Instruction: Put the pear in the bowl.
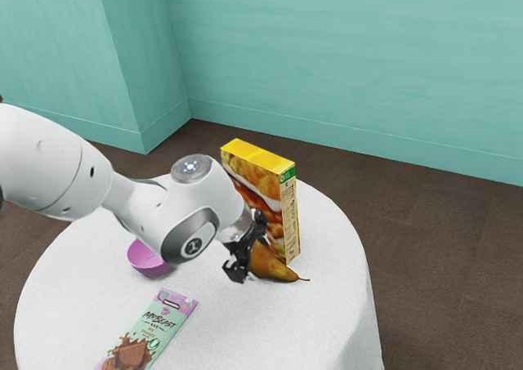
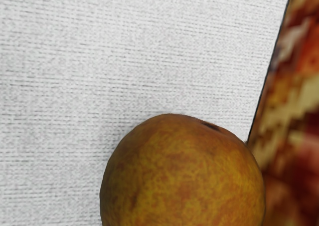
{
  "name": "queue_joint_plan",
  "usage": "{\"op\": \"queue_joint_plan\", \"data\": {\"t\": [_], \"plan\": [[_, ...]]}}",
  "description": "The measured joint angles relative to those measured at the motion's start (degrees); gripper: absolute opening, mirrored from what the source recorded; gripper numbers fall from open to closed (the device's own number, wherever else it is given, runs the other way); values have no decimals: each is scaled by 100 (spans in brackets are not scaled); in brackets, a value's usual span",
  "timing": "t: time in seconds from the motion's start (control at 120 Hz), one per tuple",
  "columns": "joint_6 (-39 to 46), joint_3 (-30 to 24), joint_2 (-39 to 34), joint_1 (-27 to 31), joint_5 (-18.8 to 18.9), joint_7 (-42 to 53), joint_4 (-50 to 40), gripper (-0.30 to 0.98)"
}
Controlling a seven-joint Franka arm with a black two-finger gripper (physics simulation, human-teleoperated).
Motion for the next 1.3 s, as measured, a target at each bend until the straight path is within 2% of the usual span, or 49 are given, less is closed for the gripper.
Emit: {"op": "queue_joint_plan", "data": {"t": [1.3], "plan": [[188,87,412,114,-4,1297,198,57]]}}
